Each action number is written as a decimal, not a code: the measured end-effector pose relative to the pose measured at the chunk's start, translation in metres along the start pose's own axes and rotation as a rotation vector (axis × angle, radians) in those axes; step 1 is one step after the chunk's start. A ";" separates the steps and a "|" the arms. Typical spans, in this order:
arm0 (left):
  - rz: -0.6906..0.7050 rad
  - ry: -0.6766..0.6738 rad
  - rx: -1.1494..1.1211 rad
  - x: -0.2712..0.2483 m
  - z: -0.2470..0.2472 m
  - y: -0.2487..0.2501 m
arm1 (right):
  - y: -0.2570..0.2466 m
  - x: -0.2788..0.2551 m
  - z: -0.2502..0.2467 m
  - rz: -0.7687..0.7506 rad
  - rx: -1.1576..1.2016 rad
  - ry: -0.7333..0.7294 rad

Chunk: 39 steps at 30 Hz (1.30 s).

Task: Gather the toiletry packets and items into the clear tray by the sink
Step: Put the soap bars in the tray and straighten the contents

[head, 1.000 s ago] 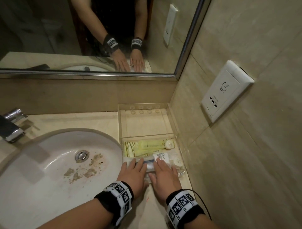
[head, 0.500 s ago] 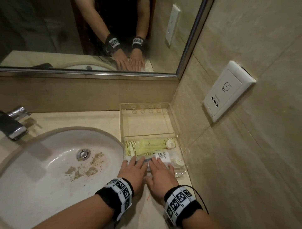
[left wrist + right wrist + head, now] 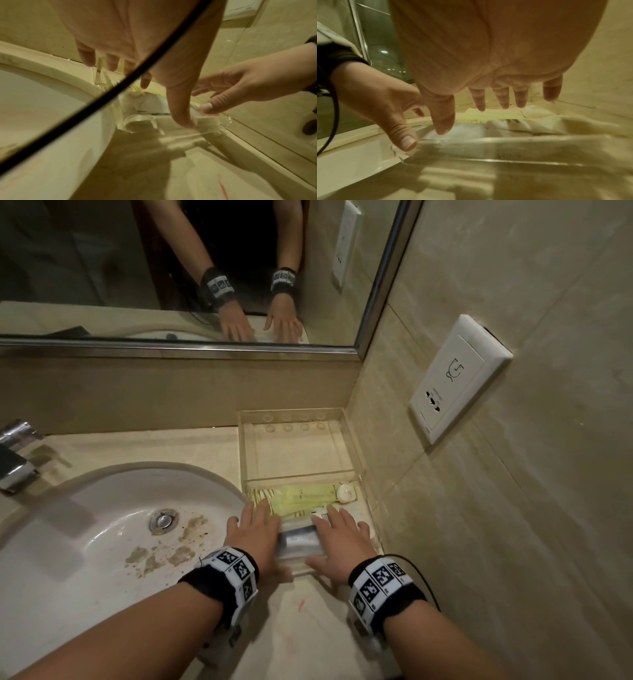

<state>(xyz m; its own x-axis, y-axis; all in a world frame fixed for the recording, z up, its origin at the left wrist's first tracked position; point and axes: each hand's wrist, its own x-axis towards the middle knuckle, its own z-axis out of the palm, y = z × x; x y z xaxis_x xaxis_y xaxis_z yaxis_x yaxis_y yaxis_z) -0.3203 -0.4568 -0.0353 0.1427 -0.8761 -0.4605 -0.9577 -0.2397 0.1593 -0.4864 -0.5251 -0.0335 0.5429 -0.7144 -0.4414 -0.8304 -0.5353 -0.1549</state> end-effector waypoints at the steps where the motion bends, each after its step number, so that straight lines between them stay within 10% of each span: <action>1: -0.001 0.032 -0.015 0.002 -0.002 0.001 | -0.003 0.005 -0.002 -0.010 0.013 0.003; 39: 0.186 0.036 0.166 0.007 0.013 -0.011 | 0.022 0.033 0.002 -0.144 -0.275 -0.095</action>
<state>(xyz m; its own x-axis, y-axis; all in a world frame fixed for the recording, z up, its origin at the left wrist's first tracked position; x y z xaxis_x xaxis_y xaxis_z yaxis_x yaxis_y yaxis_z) -0.3119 -0.4547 -0.0511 -0.0335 -0.9138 -0.4048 -0.9958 -0.0039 0.0912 -0.4872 -0.5597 -0.0529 0.6277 -0.5840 -0.5148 -0.6737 -0.7388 0.0167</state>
